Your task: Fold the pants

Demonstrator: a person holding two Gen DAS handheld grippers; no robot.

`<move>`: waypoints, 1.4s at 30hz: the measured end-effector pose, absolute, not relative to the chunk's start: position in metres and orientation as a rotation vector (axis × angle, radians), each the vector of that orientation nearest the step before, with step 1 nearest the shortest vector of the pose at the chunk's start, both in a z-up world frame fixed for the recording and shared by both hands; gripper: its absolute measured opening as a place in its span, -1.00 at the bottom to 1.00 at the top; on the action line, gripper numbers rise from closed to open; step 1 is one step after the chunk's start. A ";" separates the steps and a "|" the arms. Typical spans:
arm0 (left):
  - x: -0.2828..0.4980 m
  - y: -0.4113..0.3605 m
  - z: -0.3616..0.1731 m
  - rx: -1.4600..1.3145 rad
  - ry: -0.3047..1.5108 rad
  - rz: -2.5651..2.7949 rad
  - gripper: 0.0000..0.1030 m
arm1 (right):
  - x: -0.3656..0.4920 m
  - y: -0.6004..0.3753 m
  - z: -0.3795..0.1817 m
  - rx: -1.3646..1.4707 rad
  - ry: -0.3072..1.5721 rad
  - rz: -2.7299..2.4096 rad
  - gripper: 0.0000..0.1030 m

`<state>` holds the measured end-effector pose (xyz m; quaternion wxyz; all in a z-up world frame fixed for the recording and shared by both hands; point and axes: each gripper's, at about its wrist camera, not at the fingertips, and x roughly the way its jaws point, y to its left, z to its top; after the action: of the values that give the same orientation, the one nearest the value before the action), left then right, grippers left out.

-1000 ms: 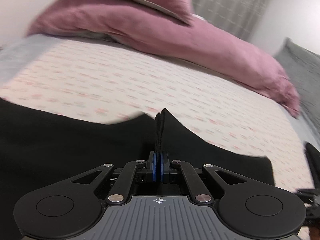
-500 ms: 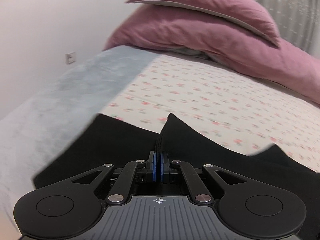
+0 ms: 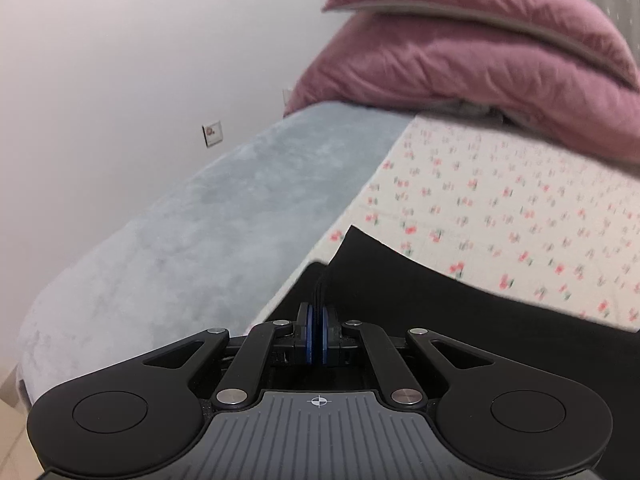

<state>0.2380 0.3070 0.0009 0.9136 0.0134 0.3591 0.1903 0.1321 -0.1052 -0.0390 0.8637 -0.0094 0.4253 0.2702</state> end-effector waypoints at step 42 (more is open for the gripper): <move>0.094 0.110 -0.051 0.211 0.716 -0.268 0.57 | 0.250 -0.175 -0.074 0.647 0.901 0.373 -0.69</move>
<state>0.0944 0.1099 -0.0509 0.9225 0.1026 0.3485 -0.1307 0.2501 -0.1751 -0.0745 0.8337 0.3053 0.4251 0.1762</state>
